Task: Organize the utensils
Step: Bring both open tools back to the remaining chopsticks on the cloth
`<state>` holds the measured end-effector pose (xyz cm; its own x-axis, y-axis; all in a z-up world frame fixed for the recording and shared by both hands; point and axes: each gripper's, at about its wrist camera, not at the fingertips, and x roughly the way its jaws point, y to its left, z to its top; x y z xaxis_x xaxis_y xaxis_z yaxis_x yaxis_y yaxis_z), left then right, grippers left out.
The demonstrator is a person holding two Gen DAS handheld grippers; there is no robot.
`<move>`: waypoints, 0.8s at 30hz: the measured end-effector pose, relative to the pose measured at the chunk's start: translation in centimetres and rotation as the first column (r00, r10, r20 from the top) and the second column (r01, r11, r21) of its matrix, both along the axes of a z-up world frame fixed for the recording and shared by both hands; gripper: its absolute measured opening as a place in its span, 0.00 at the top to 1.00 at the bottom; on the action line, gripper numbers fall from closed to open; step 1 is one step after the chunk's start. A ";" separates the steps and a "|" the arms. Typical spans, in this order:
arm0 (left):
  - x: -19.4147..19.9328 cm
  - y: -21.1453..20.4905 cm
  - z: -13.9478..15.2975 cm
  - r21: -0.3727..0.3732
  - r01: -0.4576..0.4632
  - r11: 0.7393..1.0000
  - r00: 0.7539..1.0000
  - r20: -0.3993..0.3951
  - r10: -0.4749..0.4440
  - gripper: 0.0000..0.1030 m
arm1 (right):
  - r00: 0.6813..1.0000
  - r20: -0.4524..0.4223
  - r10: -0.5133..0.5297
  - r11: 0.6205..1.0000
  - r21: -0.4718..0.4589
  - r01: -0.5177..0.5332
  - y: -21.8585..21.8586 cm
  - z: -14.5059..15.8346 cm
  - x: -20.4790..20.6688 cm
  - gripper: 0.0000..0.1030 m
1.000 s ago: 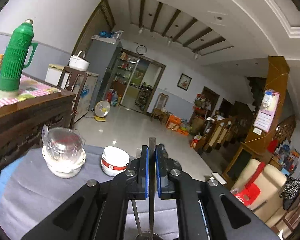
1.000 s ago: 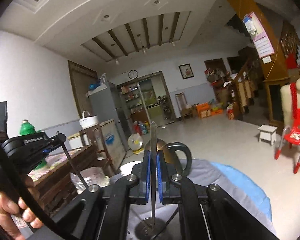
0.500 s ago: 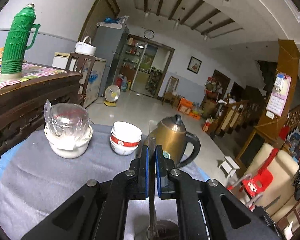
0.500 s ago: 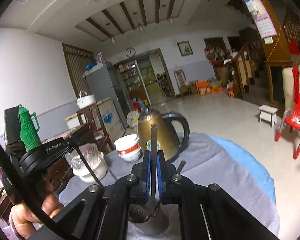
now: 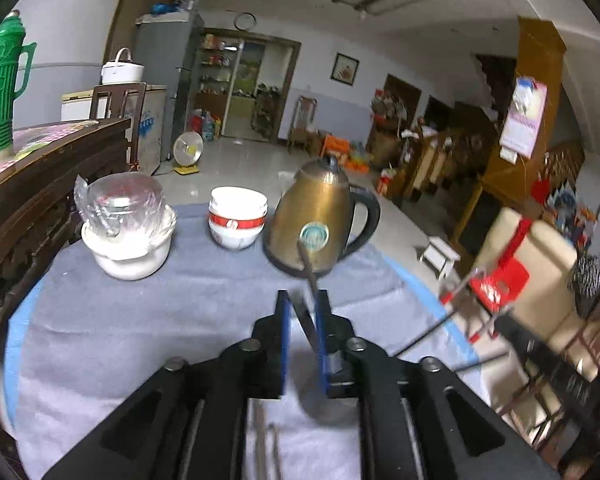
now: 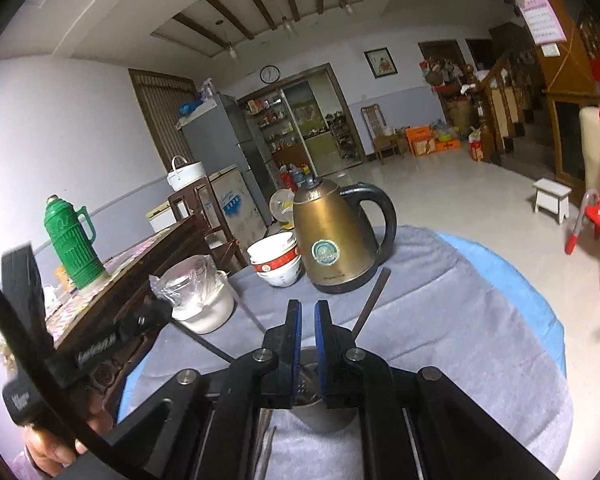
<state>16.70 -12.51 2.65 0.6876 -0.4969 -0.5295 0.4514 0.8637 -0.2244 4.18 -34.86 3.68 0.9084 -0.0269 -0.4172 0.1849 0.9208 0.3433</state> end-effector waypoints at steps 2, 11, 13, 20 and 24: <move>-1.0 0.9 -0.2 0.058 -0.009 0.998 1.000 0.010 0.009 0.55 | 1.000 0.006 0.008 1.000 0.019 -0.008 0.0 0.0 -0.4 0.92; -3.7 6.6 -2.7 0.213 -0.081 0.974 0.997 0.018 0.079 0.38 | 0.997 0.058 0.048 0.999 0.023 -0.049 0.9 1.0 -3.6 0.78; -4.0 7.7 -4.0 0.247 -0.089 0.965 0.995 -0.011 0.095 0.38 | 0.994 0.069 0.079 0.997 0.002 -0.080 1.6 1.0 -4.7 0.76; -5.8 9.2 -8.6 0.311 -0.072 0.948 0.987 -0.116 0.113 0.38 | 0.976 0.030 0.213 0.977 0.004 -0.214 4.3 -0.8 -6.5 0.76; -6.7 9.2 -10.9 0.324 -0.047 0.945 0.978 -0.179 0.109 0.38 | 0.963 -0.057 0.263 0.965 -0.002 -0.263 6.4 -3.9 -5.9 0.76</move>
